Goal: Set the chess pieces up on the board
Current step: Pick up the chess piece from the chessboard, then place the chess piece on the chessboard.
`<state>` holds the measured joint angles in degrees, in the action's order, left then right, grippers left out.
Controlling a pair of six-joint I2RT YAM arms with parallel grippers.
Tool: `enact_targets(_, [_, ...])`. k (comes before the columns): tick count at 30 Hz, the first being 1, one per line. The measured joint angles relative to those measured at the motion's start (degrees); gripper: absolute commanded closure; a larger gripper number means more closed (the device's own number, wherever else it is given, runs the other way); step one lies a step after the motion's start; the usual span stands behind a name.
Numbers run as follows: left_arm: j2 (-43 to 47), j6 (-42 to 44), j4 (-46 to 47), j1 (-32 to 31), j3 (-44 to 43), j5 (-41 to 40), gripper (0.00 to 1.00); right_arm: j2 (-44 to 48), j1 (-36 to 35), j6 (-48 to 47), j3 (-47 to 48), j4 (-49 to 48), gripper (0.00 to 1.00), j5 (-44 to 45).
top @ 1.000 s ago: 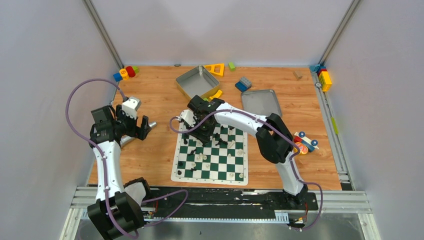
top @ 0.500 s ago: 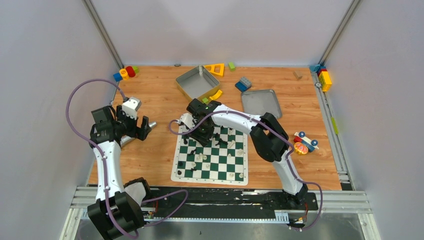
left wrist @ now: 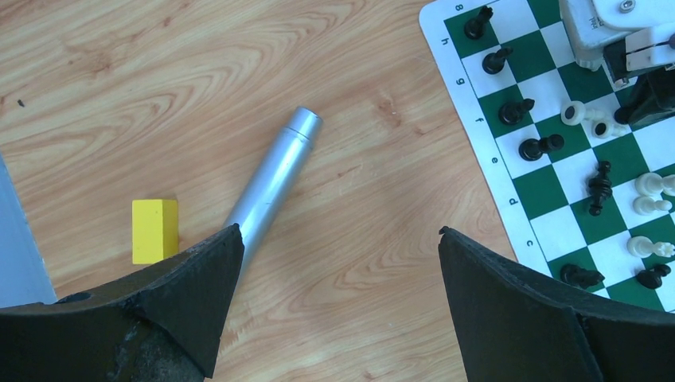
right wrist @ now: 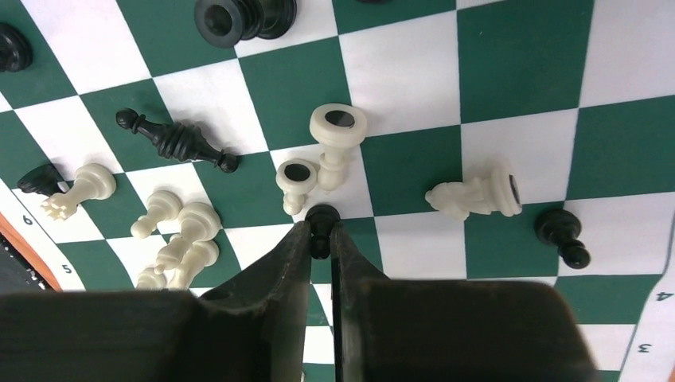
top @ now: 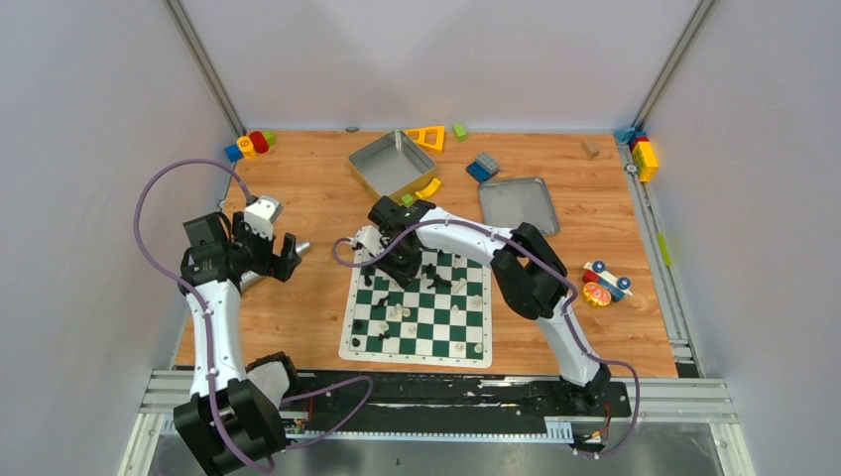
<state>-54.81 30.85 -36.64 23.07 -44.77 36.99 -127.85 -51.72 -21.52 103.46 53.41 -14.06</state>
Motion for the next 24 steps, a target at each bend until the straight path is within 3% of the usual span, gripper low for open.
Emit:
enact_targets(6, [0.0,0.2,0.0,0.0,0.1,0.0,0.0,0.0,0.0,-0.1,2.1,0.6,0.96,0.1])
enact_targets(15, [0.0,0.5,0.0,0.0,0.1,0.0,0.0,-1.7,0.1,-0.9,12.3,3.4,0.97,1.8])
enact_targets(24, [0.1,0.5,0.0,0.0,0.4,0.0,0.0,-10.7,0.5,-2.3,24.5,4.7,0.97,3.7])
